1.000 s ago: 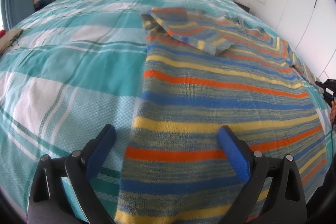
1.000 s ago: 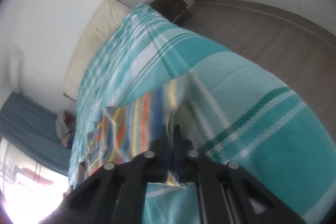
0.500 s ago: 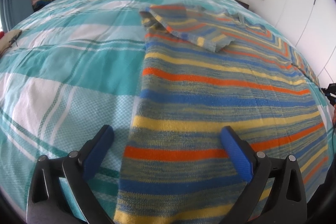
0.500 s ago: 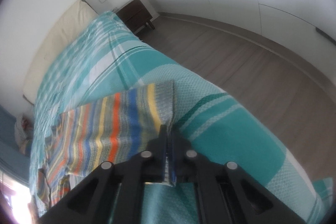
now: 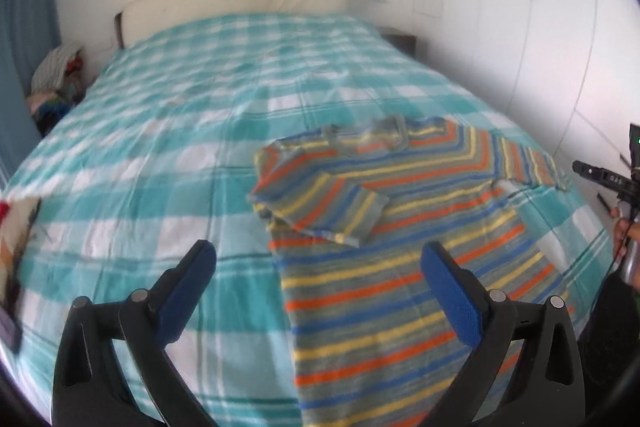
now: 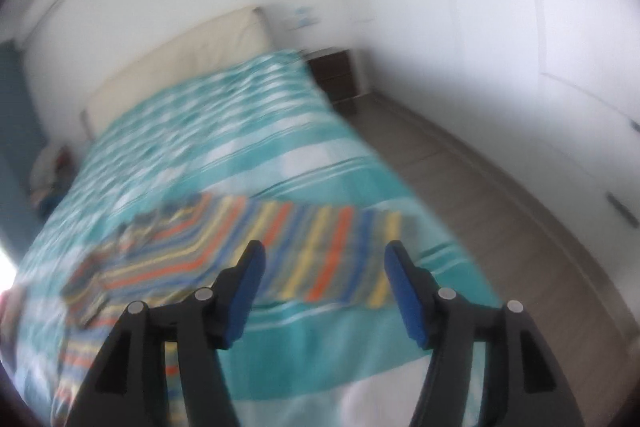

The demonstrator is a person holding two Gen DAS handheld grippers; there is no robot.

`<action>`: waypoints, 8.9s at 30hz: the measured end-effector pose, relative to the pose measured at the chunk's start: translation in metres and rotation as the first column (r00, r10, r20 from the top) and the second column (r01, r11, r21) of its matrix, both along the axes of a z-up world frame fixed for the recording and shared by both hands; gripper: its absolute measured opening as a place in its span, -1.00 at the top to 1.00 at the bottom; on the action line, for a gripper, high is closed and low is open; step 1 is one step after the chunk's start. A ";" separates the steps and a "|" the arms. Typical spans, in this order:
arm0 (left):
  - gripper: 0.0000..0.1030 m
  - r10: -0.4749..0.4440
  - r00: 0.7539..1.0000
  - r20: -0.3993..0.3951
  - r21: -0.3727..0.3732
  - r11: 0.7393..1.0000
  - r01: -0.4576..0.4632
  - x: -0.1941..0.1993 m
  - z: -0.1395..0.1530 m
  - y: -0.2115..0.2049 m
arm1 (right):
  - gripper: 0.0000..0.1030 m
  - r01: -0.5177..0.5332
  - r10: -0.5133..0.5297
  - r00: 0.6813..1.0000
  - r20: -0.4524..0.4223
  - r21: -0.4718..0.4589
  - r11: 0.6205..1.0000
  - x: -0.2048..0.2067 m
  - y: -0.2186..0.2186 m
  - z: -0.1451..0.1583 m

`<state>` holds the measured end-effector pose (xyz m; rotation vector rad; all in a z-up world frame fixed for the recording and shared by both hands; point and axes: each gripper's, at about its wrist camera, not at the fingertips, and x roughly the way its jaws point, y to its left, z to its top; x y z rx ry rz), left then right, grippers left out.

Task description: Fold small clothes

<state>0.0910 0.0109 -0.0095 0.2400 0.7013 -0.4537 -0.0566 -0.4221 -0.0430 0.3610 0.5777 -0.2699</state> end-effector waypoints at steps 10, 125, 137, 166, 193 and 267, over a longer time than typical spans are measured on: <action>-0.94 -0.230 0.957 -0.176 0.265 0.926 0.271 0.082 -0.096 -0.106 | -0.20 -0.446 0.434 0.885 -0.169 -0.034 0.895 0.021 0.156 -0.089; -0.99 0.469 0.827 -0.308 0.049 0.876 -0.479 0.063 -0.145 0.127 | -0.57 0.081 -0.104 0.971 -0.216 -0.114 0.990 0.020 0.054 -0.100; -0.99 0.471 0.820 -0.324 0.071 0.877 -0.475 0.064 -0.147 0.126 | -0.69 0.071 -0.099 0.969 -0.227 -0.131 0.989 0.022 0.058 -0.101; -0.99 0.453 0.829 -0.328 0.129 0.891 -0.436 0.066 -0.151 0.117 | -0.81 0.054 -0.091 0.966 -0.243 -0.154 0.987 0.026 0.063 -0.106; -0.99 0.479 0.876 -0.056 -0.111 0.869 -0.482 0.040 -0.084 0.138 | -0.82 0.100 -0.101 0.995 0.000 0.106 0.989 0.001 -0.017 -0.036; -0.99 0.525 0.835 -0.162 -0.050 0.841 -0.539 0.061 -0.108 0.142 | 0.25 -0.232 0.275 0.913 -0.301 0.171 0.957 0.173 0.054 -0.063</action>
